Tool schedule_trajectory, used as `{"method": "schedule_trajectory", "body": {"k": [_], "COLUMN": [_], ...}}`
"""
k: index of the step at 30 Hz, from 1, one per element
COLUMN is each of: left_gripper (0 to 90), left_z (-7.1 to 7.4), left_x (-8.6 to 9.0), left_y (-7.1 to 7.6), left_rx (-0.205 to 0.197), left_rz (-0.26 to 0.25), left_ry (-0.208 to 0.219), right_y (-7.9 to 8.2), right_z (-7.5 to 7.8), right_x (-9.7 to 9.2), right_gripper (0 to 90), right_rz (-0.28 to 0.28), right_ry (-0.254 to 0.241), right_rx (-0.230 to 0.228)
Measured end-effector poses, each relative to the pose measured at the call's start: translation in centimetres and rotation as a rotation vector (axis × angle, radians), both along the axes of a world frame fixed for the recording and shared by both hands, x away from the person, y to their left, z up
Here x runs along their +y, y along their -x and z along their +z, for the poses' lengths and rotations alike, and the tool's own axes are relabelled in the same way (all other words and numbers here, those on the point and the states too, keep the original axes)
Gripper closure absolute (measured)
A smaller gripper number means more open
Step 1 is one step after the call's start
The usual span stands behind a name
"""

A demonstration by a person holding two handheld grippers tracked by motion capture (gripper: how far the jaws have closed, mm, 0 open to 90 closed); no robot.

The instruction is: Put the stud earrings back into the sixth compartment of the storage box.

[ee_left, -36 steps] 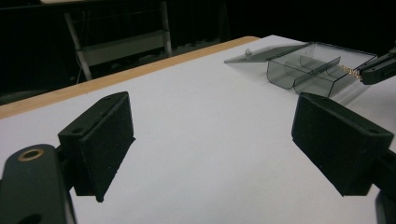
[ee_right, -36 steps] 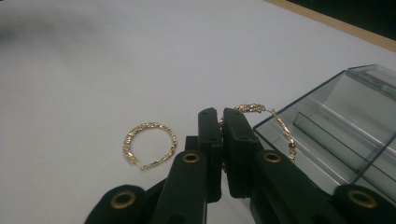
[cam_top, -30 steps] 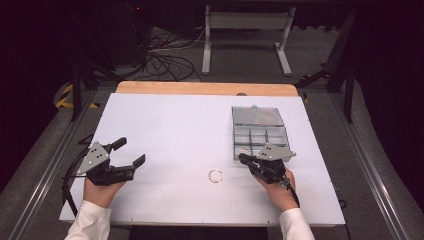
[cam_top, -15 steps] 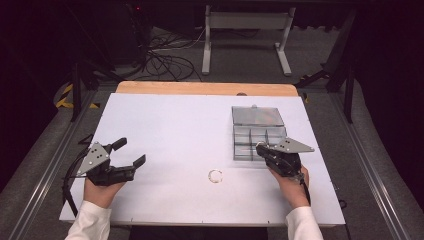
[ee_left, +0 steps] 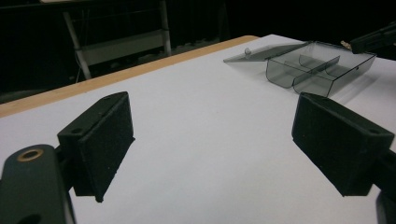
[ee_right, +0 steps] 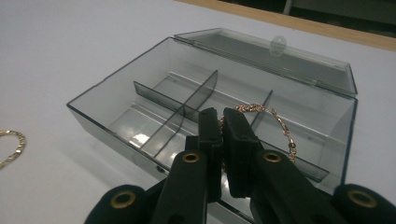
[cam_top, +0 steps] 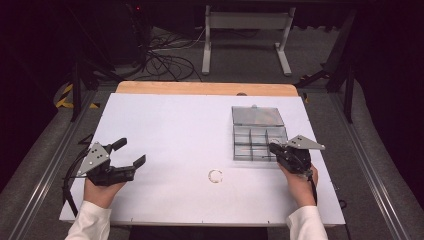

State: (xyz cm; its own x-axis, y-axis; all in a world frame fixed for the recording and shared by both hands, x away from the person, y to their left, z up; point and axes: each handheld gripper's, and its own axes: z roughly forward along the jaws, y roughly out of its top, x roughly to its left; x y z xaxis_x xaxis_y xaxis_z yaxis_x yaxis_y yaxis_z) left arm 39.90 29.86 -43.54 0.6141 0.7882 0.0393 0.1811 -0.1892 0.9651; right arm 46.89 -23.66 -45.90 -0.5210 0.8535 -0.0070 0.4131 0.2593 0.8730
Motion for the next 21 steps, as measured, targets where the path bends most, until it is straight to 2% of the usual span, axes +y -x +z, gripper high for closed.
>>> {"method": "schedule_trajectory", "body": {"k": [12,13,14,17,20,21], "left_gripper": [13.4,13.4,13.4,13.4,13.4,13.4], "left_z": [-0.1,-0.1,-0.1,-0.1,-0.1,-0.1], "left_x": [0.0,-0.1,0.0,0.0,-0.1,0.0], "left_y": [0.0,-0.1,-0.1,-0.1,-0.1,-0.1], "left_rx": [0.005,0.006,0.004,0.004,0.006,0.005], "left_rz": [-0.001,-0.001,-0.002,-0.003,-0.002,-0.004], "left_ry": [0.001,0.004,0.002,0.001,0.002,-0.001], "right_y": [-0.4,-0.4,-0.4,-0.4,-0.2,-0.1], "right_z": [-0.9,-0.9,-0.9,-0.9,-0.8,-0.8], "right_x": [-1.2,-1.3,-1.4,-1.5,-1.3,-1.1], "right_gripper": [85.4,81.9,69.7,65.6,58.0,52.4], "right_rz": [-0.062,-0.065,-0.076,-0.072,-0.063,-0.046], "right_ry": [-0.008,-0.011,-0.024,-0.027,-0.033,-0.035], "right_rx": [0.024,0.021,0.026,0.02,0.005,-0.008]}}
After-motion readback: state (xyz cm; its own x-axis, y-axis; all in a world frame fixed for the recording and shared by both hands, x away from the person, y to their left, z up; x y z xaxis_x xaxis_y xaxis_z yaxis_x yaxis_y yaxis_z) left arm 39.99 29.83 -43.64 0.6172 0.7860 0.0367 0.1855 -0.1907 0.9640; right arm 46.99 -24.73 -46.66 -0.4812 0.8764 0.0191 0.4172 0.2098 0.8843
